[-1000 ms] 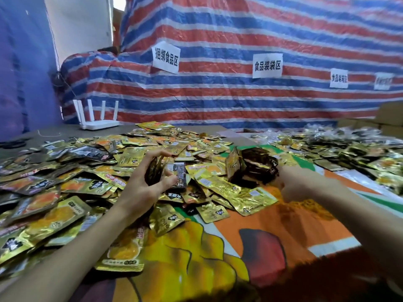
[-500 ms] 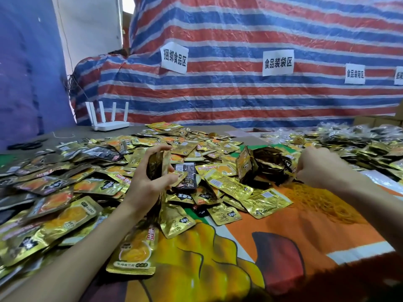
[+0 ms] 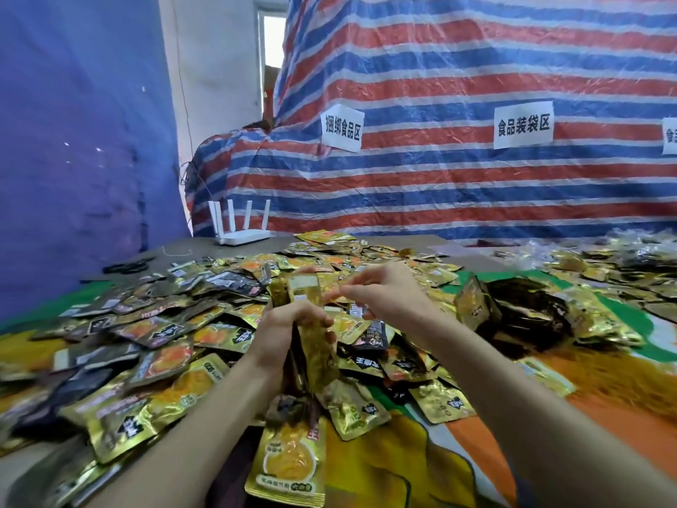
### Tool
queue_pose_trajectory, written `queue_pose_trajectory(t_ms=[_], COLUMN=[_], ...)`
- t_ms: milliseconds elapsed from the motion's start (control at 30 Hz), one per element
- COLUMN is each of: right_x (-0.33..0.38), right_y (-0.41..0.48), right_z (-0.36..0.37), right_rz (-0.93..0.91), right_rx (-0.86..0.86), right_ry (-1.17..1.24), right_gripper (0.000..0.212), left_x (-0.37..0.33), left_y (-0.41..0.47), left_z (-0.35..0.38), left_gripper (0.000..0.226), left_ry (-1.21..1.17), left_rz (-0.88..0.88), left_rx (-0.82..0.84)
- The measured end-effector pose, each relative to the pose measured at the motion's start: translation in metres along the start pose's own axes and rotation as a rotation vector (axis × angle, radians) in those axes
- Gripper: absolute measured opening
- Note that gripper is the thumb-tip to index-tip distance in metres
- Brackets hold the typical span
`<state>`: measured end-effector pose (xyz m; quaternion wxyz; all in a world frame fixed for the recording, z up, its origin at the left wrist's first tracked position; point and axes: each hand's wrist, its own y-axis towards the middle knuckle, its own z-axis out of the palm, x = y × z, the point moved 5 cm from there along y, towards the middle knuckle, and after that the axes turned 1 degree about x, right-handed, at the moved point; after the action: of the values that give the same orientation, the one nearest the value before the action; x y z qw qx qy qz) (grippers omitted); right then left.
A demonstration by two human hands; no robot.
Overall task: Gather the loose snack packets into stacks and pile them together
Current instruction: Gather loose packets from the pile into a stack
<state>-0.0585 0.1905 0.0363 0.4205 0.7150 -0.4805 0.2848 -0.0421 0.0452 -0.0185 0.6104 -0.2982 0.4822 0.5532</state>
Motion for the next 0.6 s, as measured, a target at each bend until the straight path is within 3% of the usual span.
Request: queue_pose_trajectory(t_ms=[100, 233, 333, 467, 600], right_x=[-0.020, -0.036, -0.041, -0.033, -0.026], right_y=[0.004, 0.004, 0.003, -0.004, -0.010], right_z=[0.010, 0.013, 0.016, 0.011, 0.013], right_rz=[0.013, 0.004, 0.077, 0.089, 0.028], right_rx=[-0.083, -0.037, 0.095, 0.258, 0.341], right_ry=[0.086, 0.046, 0.440, 0.969, 1.136], right_gripper=[0.009, 0.010, 0.016, 0.011, 0.013], left_x=[-0.002, -0.004, -0.009, -0.010, -0.003], left_y=[0.002, 0.002, 0.000, -0.002, -0.004], left_z=[-0.006, -0.004, -0.001, 0.000, 0.007], left_gripper=[0.043, 0.033, 0.038, 0.043, 0.044], left_ry=[-0.016, -0.162, -0.318, -0.357, -0.324], left_rz=[-0.067, -0.193, -0.157, -0.148, -0.191], left_rx=[-0.034, 0.162, 0.329, 0.397, 0.392])
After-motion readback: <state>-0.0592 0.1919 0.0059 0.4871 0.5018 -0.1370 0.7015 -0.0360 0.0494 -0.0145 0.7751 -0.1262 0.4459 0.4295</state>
